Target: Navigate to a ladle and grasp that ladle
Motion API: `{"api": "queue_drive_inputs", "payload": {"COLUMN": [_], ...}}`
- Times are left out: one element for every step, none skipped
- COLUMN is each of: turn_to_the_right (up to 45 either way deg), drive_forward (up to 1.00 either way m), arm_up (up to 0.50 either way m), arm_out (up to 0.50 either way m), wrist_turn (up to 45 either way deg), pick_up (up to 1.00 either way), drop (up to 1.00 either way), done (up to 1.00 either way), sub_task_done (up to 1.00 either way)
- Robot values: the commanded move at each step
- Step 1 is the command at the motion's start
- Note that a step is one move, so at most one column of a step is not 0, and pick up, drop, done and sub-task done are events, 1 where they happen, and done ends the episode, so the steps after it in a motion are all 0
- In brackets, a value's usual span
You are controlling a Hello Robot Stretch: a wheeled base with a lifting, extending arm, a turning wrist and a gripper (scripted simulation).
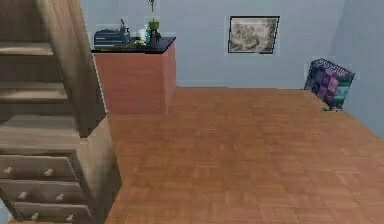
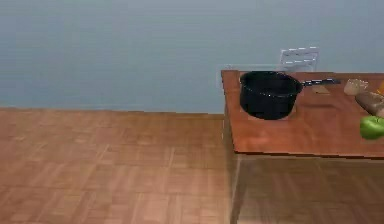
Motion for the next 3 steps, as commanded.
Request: {"api": "queue_drive_inputs", "payload": {"turn_to_the_right": [0.0, 0.0, 3.0], "drive_forward": [1.0, 1.0, 0.0], "arm_up": [0.0, 0.0, 0.0], "arm_out": [0.0, 0.0, 0.0], "wrist_turn": [0.0, 0.0, 0.0], "pick_up": [0.0, 0.0, 0.0], "drop": [0.0, 0.0, 0.0], "done": [0.0, 0.0, 0.0], "sub_task_done": [0.0, 0.0, 0.0]}}
